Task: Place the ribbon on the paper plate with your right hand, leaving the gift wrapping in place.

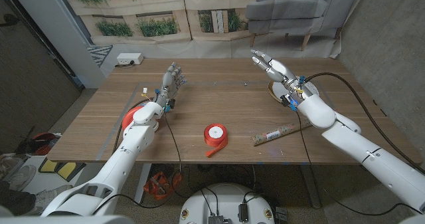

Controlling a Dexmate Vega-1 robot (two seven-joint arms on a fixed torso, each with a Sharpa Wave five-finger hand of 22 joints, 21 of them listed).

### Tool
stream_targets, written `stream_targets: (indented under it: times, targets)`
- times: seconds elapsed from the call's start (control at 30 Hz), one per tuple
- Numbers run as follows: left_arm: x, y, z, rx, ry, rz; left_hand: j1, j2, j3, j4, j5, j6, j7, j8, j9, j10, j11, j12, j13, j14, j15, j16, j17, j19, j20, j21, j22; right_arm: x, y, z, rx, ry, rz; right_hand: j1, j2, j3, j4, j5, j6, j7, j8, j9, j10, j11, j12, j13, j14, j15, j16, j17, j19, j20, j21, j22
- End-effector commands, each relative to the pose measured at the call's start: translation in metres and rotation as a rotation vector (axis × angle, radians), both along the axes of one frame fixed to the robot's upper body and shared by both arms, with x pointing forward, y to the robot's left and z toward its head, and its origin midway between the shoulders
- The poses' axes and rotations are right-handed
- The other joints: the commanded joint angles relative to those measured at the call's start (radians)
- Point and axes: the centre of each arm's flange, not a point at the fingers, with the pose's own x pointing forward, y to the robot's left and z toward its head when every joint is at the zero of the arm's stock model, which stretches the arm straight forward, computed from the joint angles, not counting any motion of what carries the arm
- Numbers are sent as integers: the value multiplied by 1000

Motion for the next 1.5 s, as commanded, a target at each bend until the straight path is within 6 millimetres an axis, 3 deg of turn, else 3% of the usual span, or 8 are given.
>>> stream_targets:
  times: [0.03,1.5]
  targets:
    - [-1,-2,-1,-2,-2,-5,4,108,-7,-1,9,-137,1,1,4,-236,6,3,5,-238,4,7,5,-228,7,0,3,-16,12,3,-58,-49,7,7,-2,0,-2,-4,11,-2,5,5,5,-2,-3,3,6,-3,-3,2,9,-1,0,5]
    - [-12,2,-7,-10,-6,1,5,111,-11,-1,14,-133,3,1,4,-235,4,2,5,-237,4,7,5,-225,8,-6,3,-49,55,-3,-296,-166,-40,14,0,7,-10,-13,16,-3,2,5,6,-2,-7,4,6,-5,-6,2,11,-3,-3,5]
